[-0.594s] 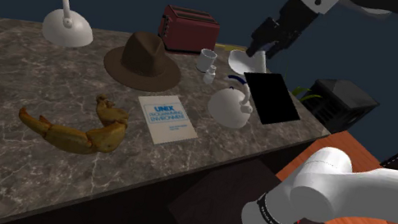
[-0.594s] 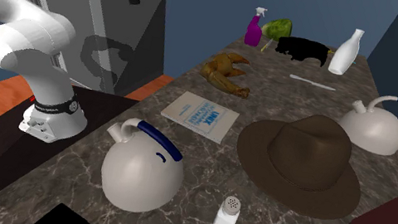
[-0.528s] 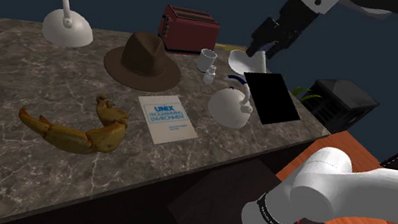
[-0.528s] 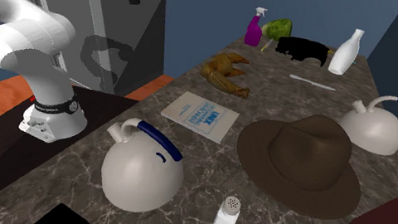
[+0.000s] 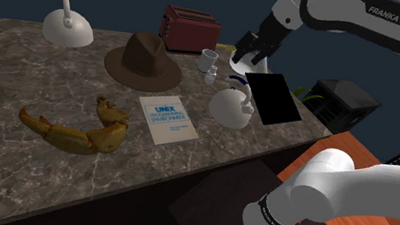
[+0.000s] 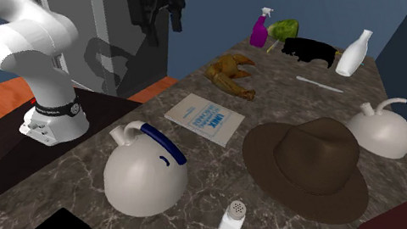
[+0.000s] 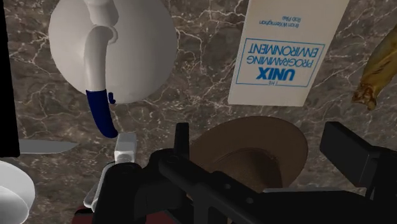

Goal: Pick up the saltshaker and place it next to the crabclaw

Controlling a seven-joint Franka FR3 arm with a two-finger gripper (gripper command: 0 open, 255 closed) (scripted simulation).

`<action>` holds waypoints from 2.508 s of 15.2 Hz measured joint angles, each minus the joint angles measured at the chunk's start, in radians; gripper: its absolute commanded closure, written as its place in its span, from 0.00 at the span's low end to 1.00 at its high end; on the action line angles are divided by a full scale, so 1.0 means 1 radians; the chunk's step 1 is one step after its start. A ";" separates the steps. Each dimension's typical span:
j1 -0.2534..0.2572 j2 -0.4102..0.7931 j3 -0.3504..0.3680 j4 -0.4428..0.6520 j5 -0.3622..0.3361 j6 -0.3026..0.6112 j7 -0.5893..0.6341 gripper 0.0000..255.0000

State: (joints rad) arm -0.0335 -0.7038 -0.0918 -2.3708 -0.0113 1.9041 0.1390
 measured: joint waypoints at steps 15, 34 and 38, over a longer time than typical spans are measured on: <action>-0.055 0.433 -0.112 -0.007 -0.026 0.500 -0.050 0.00; -0.126 0.977 -0.153 0.245 0.175 0.831 -0.208 0.00; -0.136 1.011 -0.143 0.260 0.193 0.851 -0.221 0.00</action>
State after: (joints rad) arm -0.1690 0.3076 -0.2352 -2.1111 0.1819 2.7547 -0.0819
